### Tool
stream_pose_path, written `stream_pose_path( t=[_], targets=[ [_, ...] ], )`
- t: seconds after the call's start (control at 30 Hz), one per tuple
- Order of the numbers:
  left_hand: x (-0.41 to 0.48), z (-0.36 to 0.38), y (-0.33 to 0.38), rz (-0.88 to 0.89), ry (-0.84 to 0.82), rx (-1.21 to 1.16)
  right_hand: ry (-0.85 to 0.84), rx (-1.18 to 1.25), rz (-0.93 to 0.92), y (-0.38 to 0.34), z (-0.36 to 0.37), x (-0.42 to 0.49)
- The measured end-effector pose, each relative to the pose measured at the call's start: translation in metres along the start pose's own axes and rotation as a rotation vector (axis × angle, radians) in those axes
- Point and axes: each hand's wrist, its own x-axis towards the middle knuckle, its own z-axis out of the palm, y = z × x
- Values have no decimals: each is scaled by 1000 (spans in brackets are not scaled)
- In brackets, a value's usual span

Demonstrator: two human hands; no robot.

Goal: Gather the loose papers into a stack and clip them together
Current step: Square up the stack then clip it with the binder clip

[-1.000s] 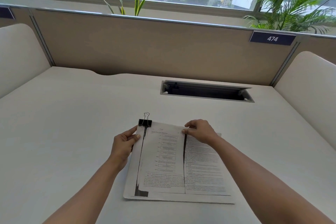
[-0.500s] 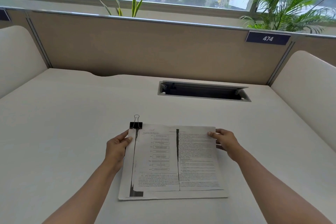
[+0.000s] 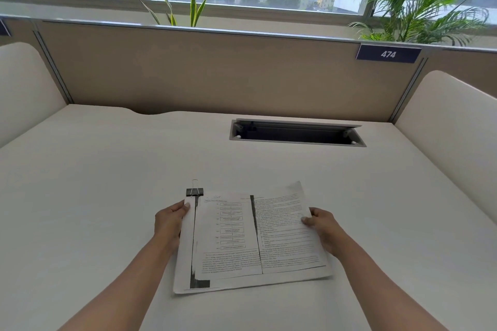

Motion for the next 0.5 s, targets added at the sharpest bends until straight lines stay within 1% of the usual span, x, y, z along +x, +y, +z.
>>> stream_pose_path(
  t=[0.1,0.23,0.3,0.37,0.5],
  targets=[
    [-7,2,0,-32,-17,104,64,6,-7,2,1,0],
    [-21,-5,4,-99,-121,342,119,86,23,0,1,0],
    [-23,-8,7,-124,-143,418,133,111,50,-2,1,-2],
    [-25,-10,9,-139,-138,433,142,90,80,-5,2,-6],
    [-34,-9,8,-121,-90,350,177,-51,144,-14,1,-13]
  ],
)
